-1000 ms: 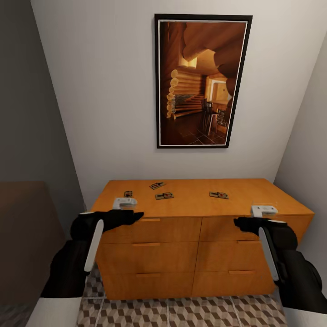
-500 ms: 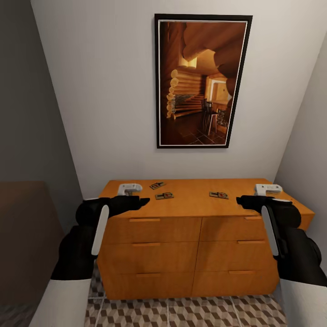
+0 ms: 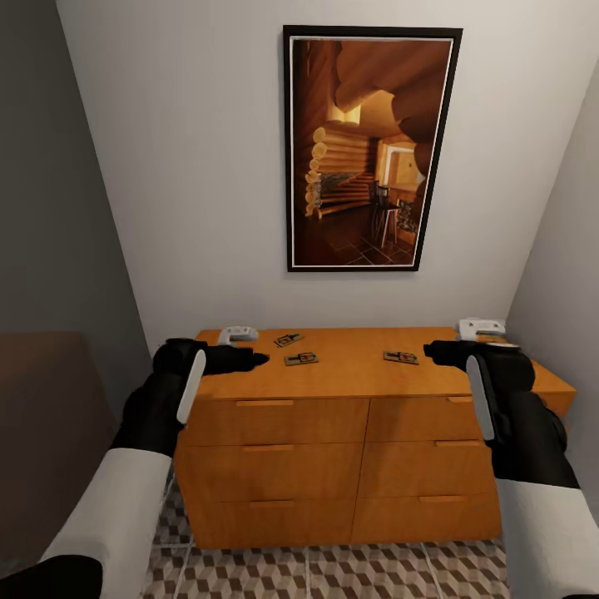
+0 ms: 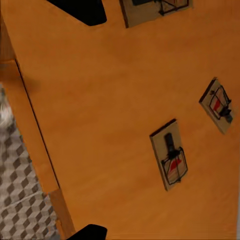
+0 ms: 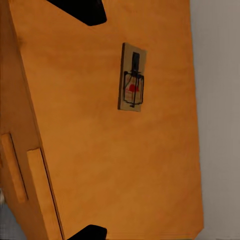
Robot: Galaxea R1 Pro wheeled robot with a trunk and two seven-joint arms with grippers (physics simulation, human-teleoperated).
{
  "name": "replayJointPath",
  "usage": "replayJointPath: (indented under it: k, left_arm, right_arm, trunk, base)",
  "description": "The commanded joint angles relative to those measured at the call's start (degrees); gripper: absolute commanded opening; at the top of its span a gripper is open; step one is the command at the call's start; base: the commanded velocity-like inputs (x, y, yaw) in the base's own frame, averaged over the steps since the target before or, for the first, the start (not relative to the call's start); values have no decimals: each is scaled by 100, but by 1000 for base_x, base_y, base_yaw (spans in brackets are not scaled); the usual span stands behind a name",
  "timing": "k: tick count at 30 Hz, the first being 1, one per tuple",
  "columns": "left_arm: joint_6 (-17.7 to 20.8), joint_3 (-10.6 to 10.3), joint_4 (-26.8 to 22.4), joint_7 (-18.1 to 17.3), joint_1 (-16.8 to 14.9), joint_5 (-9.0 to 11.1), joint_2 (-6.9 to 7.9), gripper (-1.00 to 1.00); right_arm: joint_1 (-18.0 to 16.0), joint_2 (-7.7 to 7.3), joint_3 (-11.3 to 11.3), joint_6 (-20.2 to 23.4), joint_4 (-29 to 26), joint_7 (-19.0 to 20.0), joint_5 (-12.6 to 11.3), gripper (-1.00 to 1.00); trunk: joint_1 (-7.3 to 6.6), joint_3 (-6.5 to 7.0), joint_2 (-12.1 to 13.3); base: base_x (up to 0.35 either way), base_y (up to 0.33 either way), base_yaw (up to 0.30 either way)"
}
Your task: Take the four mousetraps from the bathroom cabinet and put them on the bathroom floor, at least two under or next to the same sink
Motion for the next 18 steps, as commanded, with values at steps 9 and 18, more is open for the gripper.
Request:
replayJointPath:
  k: [9,18]
  left_arm:
    - [11,-3,638,-13,-464,-37,238,100]
    - [17,-18,595,1,-515,-221,246,100]
  right_arm:
    - [-124,259,129,27,946,-186,39,100]
    - [-243,433,145,27,1132,-392,48,100]
  trunk:
    - [0,-7,-4]
    - [0,-7,-4]
  base:
    - [0,0,0]
    - [0,0,0]
